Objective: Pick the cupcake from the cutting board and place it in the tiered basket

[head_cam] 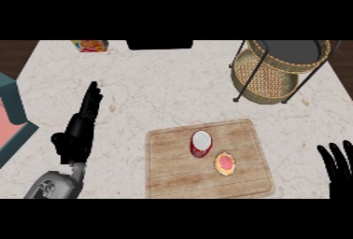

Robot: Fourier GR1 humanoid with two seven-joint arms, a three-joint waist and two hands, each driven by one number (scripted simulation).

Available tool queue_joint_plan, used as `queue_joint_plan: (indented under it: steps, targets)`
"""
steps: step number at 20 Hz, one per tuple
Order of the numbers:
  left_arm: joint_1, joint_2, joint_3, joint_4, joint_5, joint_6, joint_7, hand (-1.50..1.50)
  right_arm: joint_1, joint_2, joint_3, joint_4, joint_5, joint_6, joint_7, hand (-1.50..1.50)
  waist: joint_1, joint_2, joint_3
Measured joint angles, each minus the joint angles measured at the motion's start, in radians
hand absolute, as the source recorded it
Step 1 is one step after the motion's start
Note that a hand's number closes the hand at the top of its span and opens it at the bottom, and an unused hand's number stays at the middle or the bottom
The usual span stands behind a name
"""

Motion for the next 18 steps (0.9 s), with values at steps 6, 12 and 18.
queue_joint_plan:
  steps: [6, 12, 18]
  targets:
    - [-0.003, -0.011, -0.008, -0.006, -0.023, 0.019, 0.016, 0.0, 0.173, -0.188, -0.096, -0.147, 0.193, 0.052, 0.009, -1.5, -0.006, -0.001, -0.005]
    - [-0.015, -0.015, -0.018, -0.024, -0.038, 0.027, 0.033, 0.0, 0.26, -0.38, -0.172, -0.355, 0.491, 0.005, 0.142, -1.5, 0.003, 0.002, -0.01]
    - [-0.023, -0.025, -0.033, -0.028, -0.051, 0.021, 0.037, 0.0, 0.311, -0.484, -0.154, -0.622, 0.706, -0.033, 0.437, -1.5, 0.025, 0.009, -0.011]
